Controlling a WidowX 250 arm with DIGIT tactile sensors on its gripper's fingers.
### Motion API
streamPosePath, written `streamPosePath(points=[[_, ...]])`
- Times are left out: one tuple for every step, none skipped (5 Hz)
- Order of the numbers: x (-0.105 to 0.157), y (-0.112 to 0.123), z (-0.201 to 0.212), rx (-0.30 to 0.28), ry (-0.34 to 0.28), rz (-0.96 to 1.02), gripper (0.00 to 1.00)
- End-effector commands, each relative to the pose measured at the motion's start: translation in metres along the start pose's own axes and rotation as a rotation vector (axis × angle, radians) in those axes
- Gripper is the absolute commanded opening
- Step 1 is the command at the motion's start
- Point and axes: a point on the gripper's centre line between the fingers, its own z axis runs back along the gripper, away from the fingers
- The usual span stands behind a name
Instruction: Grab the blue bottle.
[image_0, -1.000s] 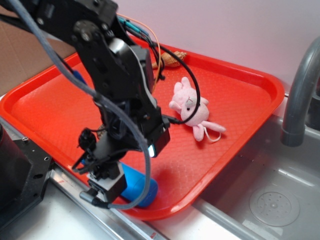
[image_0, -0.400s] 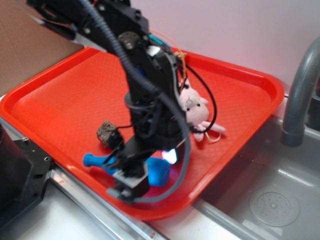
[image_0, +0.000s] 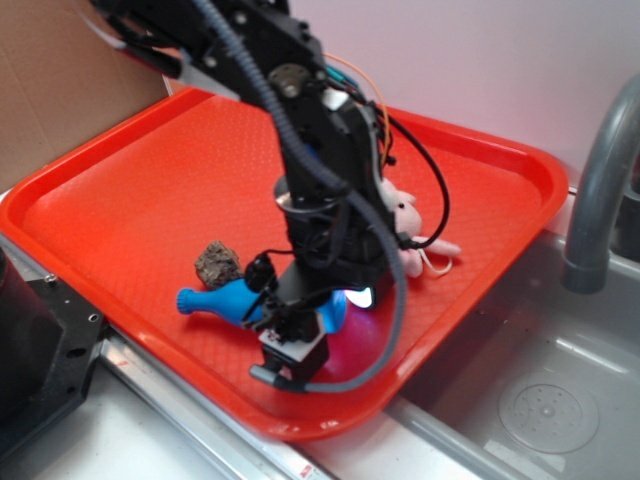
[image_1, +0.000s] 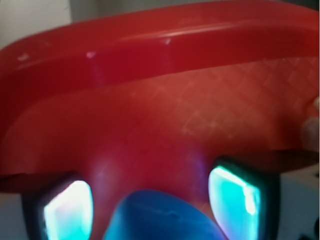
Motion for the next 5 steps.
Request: streamPosePath(points=[[-0.013, -0.029, -0.013, -0.108, 0.032, 0.303, 0.07], [-0.018, -0.031, -0.007, -0.075, 0.020, 0.375, 1.00], [-0.022, -0.026, 0.010, 0.016, -0.013, 0.423, 1.00], [-0.024, -0.023, 0.024, 0.105, 0.003, 0.459, 1.00], [-0.028, -0.024, 0.029, 0.134, 0.003, 0.467, 1.00]])
